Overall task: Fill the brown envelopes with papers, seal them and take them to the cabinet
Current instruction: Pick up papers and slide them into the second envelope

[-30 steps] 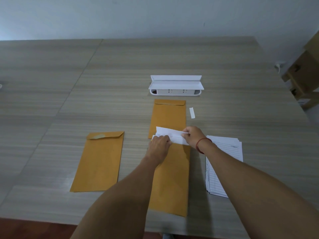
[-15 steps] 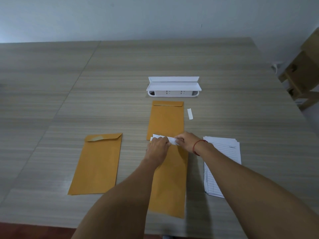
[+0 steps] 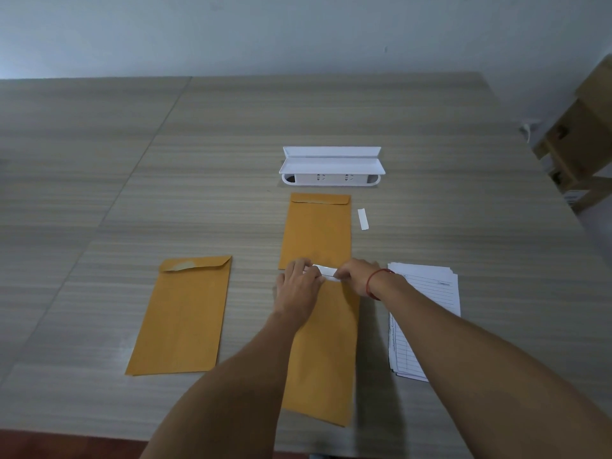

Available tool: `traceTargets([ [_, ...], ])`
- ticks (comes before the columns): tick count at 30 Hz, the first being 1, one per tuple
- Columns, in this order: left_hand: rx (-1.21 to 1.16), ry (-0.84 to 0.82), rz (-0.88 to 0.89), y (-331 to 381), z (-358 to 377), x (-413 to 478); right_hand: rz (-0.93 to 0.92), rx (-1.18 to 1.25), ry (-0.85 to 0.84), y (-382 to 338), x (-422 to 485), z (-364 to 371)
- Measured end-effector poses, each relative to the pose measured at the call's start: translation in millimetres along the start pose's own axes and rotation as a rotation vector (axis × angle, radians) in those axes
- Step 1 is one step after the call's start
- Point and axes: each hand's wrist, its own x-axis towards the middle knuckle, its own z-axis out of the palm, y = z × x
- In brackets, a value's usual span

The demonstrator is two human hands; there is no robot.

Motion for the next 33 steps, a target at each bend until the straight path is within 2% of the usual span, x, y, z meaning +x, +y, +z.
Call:
traceTargets([
  [4, 0.047, -0.025, -0.02, -3, -3, 5, -0.022, -0.035, 0.029, 0, 4, 0],
  [8, 0.043, -0.037, -0.022, -1, -4, 7, -0.026, 0.03, 0.064, 5, 6, 5],
  [14, 0.136, -0.102, -0.003, 3, -1, 4, -0.009, 0.011, 0.024, 5, 5, 4],
  [19, 0.023, -0.157, -0.033, 0, 5, 3, 0.004, -0.026, 0.1, 11, 6, 9],
  [23, 0.032, -0.232, -0.029, -18, 1, 2, 0.003, 0.023, 0.139, 18, -1, 12],
  [29, 0.099, -0.079, -0.008, -12, -1, -2, -0.058, -0.012, 0.085, 18, -10, 22],
  [33, 0.163, -0.101, -0.008, -7, -1, -1, -0.044, -0.041, 0.106, 16, -10, 22],
])
